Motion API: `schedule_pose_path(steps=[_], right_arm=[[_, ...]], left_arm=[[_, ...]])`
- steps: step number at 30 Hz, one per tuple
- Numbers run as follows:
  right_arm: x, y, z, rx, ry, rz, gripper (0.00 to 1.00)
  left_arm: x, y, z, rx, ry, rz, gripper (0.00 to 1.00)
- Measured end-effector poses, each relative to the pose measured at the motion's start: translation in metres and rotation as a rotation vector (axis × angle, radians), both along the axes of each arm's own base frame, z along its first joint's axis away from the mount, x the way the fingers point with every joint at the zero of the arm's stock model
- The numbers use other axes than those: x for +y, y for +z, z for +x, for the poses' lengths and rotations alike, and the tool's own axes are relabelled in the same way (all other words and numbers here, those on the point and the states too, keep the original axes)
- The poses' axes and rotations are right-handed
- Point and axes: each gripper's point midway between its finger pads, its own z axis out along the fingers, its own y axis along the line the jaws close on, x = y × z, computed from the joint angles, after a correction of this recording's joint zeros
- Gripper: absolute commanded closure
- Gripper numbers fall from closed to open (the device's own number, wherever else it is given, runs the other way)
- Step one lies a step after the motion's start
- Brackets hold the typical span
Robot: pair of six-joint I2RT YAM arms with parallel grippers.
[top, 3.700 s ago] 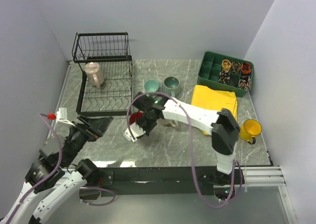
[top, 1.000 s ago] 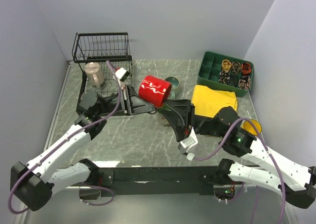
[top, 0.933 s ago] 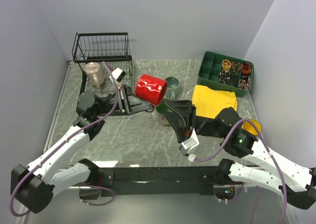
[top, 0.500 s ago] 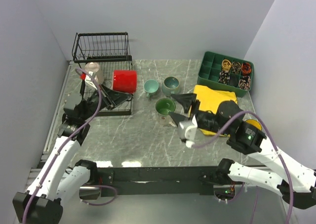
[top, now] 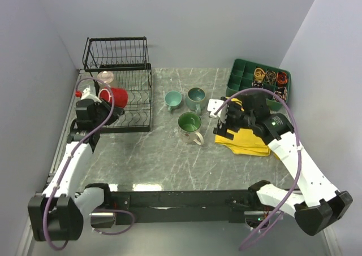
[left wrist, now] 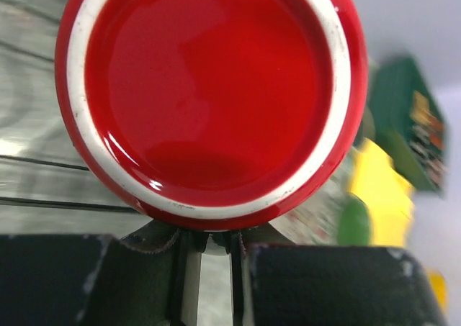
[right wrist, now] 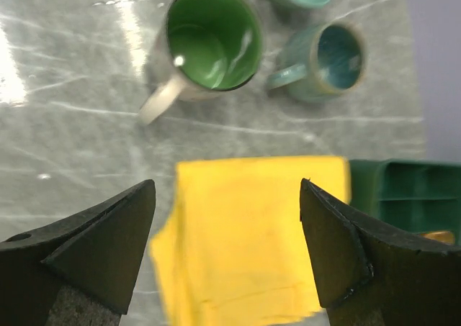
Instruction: Load the cups into the dish rack
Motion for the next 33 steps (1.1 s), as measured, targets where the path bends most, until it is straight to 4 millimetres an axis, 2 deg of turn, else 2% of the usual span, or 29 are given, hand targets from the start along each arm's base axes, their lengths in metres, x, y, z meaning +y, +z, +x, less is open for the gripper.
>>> schedule_pose_path(steps=[6, 9, 12, 14, 21, 33], right_arm=[[0.000, -0.042, -0.018, 0.115, -0.056, 0.122, 0.13], [-0.004, -0.074, -0.025, 0.187, -0.102, 0.179, 0.12], [-0.015, -0.091, -0.025, 0.242, -0.155, 0.213, 0.12], [-0.017, -0.087, -0.024, 0.235, -0.167, 0.249, 0.08], [-0.010, -0.069, -0.028, 0.193, -0.107, 0.317, 0.07], [-0.020, -0.060, -0.024, 0.164, -0.133, 0.349, 0.06]], left_arm=[[0.052, -0.049, 0.022, 0.131, 0.191, 0.074, 0.99], [0.065, -0.074, 0.024, 0.207, 0.231, 0.109, 0.99], [0.074, -0.090, 0.026, 0.264, 0.255, 0.153, 0.99], [0.081, -0.091, 0.031, 0.276, 0.270, 0.185, 0.99], [0.098, -0.090, 0.045, 0.277, 0.300, 0.266, 0.99], [0.111, -0.117, 0.069, 0.365, 0.289, 0.330, 0.99]])
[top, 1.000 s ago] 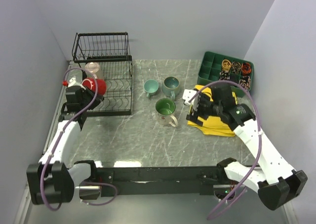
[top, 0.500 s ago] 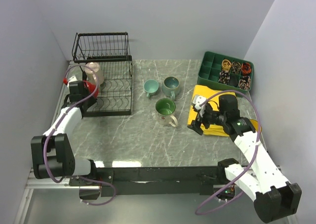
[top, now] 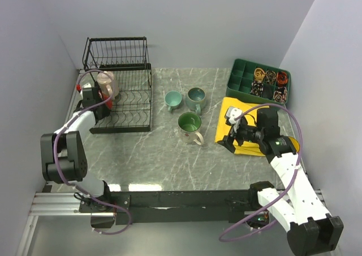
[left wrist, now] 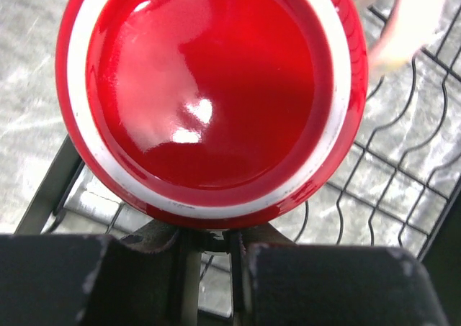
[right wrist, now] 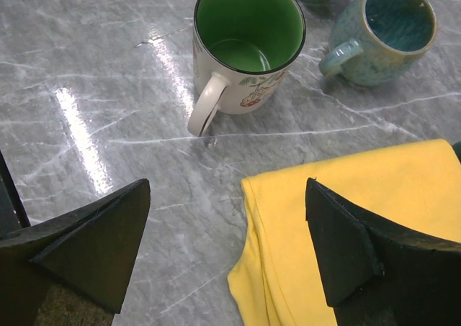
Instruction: Load the cups into the dish rack
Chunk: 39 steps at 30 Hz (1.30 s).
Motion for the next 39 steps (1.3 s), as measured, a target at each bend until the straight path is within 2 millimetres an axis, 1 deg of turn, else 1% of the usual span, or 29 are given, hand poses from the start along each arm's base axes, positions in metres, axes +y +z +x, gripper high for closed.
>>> schedule_pose_path(steps=[6, 12, 18, 20, 23, 24, 26, 27, 29, 30, 32, 33, 38, 39], right_arm=[[-0.003, 0.001, 0.001, -0.001, -0.008, 0.009, 0.06], [-0.005, 0.002, 0.002, -0.006, -0.013, 0.010, 0.06], [-0.006, 0.003, 0.003, -0.009, -0.019, 0.010, 0.05], [-0.007, 0.003, 0.003, -0.009, -0.021, 0.010, 0.05], [-0.008, 0.003, 0.004, -0.009, -0.026, 0.010, 0.05], [-0.009, 0.003, 0.004, -0.010, -0.029, 0.010, 0.05], [-0.010, 0.003, 0.005, -0.010, -0.033, 0.009, 0.05], [-0.011, 0.003, 0.005, -0.011, -0.036, 0.009, 0.05], [-0.012, 0.003, 0.006, -0.012, -0.039, 0.009, 0.05], [-0.012, 0.003, 0.006, -0.012, -0.040, 0.010, 0.05], [-0.013, 0.003, 0.006, -0.013, -0.042, 0.010, 0.05], [-0.013, 0.003, 0.006, -0.013, -0.043, 0.010, 0.05], [-0.014, 0.004, 0.007, -0.018, -0.046, 0.009, 0.05], [-0.014, 0.004, 0.007, -0.019, -0.046, 0.009, 0.05]], left_arm=[[0.002, -0.010, 0.017, 0.026, -0.012, 0.008, 0.99], [0.001, -0.019, 0.027, 0.050, -0.026, 0.012, 0.99], [0.002, -0.021, 0.038, 0.059, -0.039, 0.058, 0.99], [0.002, -0.021, 0.043, 0.064, -0.040, 0.080, 0.96], [0.003, -0.022, 0.053, 0.068, -0.041, 0.117, 0.87], [0.003, -0.023, 0.055, 0.070, -0.041, 0.127, 0.82], [0.004, -0.024, 0.059, 0.074, -0.041, 0.145, 0.77], [0.005, -0.023, 0.060, 0.074, -0.041, 0.152, 0.71], [0.006, -0.024, 0.062, 0.079, -0.035, 0.164, 0.65], [0.008, -0.024, 0.063, 0.081, -0.033, 0.171, 0.60], [0.012, -0.026, 0.063, 0.090, -0.018, 0.185, 0.56], [0.013, -0.026, 0.063, 0.092, -0.013, 0.190, 0.52], [0.018, -0.026, 0.062, 0.102, 0.004, 0.204, 0.45], [0.018, -0.026, 0.061, 0.104, 0.004, 0.204, 0.42]])
